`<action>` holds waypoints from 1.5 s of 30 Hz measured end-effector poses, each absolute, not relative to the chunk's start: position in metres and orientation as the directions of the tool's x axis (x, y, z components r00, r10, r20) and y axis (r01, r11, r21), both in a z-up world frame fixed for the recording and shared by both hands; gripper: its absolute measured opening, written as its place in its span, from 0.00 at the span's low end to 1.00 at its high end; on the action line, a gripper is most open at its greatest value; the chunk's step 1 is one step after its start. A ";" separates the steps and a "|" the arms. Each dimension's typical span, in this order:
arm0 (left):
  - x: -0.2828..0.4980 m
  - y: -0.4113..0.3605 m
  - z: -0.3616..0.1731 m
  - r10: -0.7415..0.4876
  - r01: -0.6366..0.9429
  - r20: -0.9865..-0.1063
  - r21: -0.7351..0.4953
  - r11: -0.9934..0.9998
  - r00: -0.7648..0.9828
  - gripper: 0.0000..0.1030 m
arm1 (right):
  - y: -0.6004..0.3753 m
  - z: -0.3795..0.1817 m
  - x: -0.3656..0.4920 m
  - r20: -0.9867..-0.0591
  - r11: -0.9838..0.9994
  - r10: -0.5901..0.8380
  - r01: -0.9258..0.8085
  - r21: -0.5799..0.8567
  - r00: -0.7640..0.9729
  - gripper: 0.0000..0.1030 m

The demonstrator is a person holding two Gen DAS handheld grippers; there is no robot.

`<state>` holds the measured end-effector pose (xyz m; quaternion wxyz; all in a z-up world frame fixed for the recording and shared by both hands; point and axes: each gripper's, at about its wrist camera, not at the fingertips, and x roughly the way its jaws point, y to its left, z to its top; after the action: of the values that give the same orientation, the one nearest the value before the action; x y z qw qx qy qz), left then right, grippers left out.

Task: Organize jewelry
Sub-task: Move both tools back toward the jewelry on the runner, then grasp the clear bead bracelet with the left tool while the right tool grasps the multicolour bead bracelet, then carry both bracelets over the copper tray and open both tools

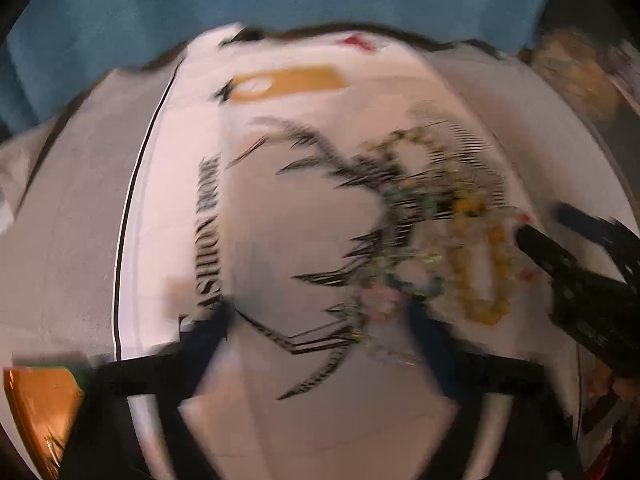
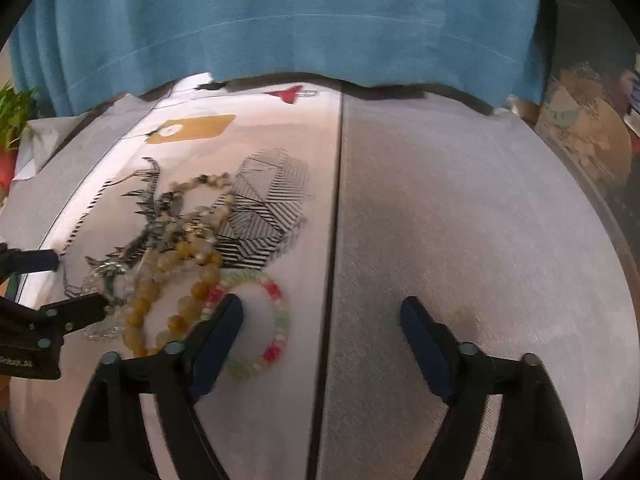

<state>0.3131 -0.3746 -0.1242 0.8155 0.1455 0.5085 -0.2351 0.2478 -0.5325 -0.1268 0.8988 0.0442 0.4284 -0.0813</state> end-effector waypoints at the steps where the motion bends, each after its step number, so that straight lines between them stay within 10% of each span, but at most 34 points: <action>1: 0.308 -0.379 -0.121 -0.251 0.569 -0.901 -0.005 0.822 0.355 0.07 | -0.527 -0.125 0.246 -0.768 0.988 -0.098 0.156 0.003 0.633 0.10; 15: 0.194 -0.312 -0.069 -0.418 0.559 -0.845 -0.179 0.810 0.335 0.05 | -0.483 -0.085 0.125 -0.725 0.969 -0.109 0.234 0.074 0.680 0.06; 29: 0.051 -0.208 0.029 -0.412 0.550 -0.748 -0.074 0.832 0.521 0.05 | -0.375 -0.005 -0.008 -0.662 0.991 -0.050 0.121 0.063 0.748 0.06; 45: -0.085 -0.107 0.024 -0.370 0.500 -0.722 -0.039 0.865 0.585 0.05 | -0.234 0.008 -0.144 -0.656 0.996 0.085 -0.060 0.061 0.750 0.06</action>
<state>-0.0846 -0.1070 0.0240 0.8861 0.0846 0.3839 -0.2456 -0.1445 -0.2344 0.0077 0.9353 0.0180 0.3513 0.0387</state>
